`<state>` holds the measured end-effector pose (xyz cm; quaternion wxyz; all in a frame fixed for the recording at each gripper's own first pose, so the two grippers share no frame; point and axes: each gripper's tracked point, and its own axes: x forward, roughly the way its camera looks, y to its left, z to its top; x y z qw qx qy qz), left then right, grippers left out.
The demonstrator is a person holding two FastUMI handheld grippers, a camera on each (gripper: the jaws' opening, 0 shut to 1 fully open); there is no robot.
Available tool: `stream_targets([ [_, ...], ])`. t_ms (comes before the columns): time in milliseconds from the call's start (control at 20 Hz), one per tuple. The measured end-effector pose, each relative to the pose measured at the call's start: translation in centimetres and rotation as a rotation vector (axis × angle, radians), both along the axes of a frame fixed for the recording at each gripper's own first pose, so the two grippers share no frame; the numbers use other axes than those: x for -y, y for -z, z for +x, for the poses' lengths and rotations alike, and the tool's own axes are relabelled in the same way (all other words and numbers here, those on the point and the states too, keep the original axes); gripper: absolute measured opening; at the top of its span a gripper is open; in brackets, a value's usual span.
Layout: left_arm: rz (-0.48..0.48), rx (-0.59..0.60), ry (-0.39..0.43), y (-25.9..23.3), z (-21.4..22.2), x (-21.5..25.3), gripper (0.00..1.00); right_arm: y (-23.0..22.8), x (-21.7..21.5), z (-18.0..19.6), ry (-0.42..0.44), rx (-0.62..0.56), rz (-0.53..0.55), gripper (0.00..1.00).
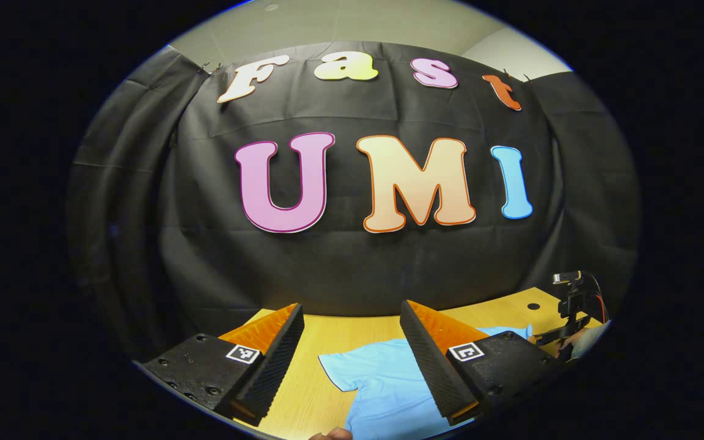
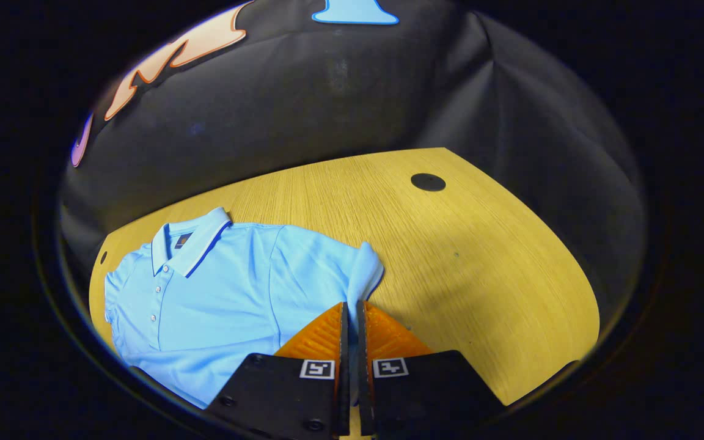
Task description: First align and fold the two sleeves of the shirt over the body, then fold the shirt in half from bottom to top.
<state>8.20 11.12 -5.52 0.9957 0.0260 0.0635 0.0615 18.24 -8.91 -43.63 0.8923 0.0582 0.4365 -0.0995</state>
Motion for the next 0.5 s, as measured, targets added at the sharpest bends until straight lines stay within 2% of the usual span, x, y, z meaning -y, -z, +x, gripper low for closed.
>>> stream_targets([
  [50,-0.002,0.000,-0.003,0.0,-0.1,-0.1,0.93,0.0,-0.8,0.0,0.002,-0.009,0.038,0.07],
  [150,-0.005,0.001,-0.007,0.1,-0.2,-0.3,0.93,-0.4,-1.2,0.2,0.009,-0.004,0.058,0.08],
  [200,-0.007,0.001,-0.009,0.2,-0.1,-0.4,0.96,-1.0,-1.4,0.4,0.014,0.008,0.066,0.05],
  [300,-0.014,-0.004,-0.009,0.3,-0.2,-0.4,0.93,-2.7,-2.9,1.3,0.015,0.052,0.109,0.08],
  [350,-0.017,-0.008,-0.009,0.3,-0.2,-0.4,0.96,-3.6,-3.8,1.8,0.009,0.078,0.135,0.08],
  [400,-0.020,-0.009,-0.010,0.6,-0.1,-0.4,0.93,-4.5,-4.9,2.2,0.002,0.101,0.172,0.05],
  [500,-0.026,-0.009,-0.008,0.7,-0.2,-0.4,0.96,-5.7,-7.5,2.8,-0.011,0.122,0.256,0.12],
])
